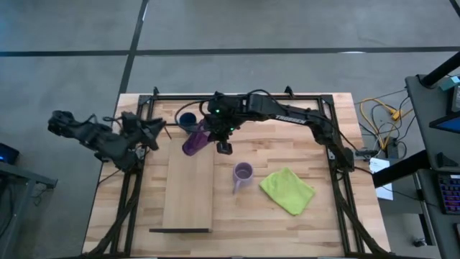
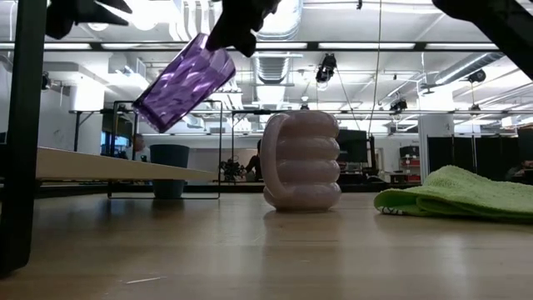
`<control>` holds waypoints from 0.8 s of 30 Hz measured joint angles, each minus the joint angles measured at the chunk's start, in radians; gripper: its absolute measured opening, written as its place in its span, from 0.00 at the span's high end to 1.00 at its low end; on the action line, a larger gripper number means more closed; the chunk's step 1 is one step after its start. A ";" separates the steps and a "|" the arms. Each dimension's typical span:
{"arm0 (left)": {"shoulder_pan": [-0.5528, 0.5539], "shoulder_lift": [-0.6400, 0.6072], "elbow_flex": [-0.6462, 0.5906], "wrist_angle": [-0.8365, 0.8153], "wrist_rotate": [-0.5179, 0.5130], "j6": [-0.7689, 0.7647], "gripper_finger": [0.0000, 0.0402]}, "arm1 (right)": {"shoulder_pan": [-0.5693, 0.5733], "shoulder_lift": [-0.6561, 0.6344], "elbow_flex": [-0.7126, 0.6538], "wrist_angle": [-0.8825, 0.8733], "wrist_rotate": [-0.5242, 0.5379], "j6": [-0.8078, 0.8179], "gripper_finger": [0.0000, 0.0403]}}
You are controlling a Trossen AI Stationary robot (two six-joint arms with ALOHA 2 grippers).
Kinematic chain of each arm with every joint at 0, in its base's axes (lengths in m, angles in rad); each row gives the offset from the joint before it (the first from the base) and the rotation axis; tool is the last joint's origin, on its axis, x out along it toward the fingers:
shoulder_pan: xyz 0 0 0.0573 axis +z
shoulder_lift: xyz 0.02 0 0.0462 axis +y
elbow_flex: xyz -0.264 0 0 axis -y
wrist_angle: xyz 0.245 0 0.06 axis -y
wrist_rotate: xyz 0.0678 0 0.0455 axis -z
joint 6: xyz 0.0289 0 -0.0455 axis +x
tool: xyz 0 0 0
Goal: Stack small to large cups/mugs on shelf
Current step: Put violet cup on the shelf
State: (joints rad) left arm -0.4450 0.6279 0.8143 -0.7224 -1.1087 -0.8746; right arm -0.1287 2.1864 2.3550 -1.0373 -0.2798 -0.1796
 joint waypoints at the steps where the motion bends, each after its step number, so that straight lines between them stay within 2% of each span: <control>1: 0.000 0.006 -0.013 0.000 0.002 -0.033 0.75 | 0.000 0.002 0.000 0.002 0.000 -0.002 0.98; 6: 0.000 0.039 -0.067 0.003 0.053 -0.193 0.75 | 0.000 0.014 0.000 0.003 0.000 -0.004 0.98; 15: 0.000 0.185 -0.137 0.006 0.156 -0.401 0.75 | 0.000 0.023 0.000 0.013 0.001 -0.005 0.98; 19: -0.001 0.256 -0.181 0.008 0.204 -0.571 0.75 | 0.000 0.023 0.000 0.029 0.001 -0.006 0.98; 21: -0.001 0.299 -0.190 0.000 0.212 -0.655 0.75 | 0.000 0.022 0.000 0.024 0.003 -0.005 0.98; 24: -0.001 0.344 -0.184 0.007 0.211 -0.698 0.75 | 0.000 0.023 -0.001 0.021 0.002 -0.017 0.98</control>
State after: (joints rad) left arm -0.4458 0.9715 0.6308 -0.7157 -0.8980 -1.5722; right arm -0.1291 2.2097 2.3543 -1.0159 -0.2775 -0.1963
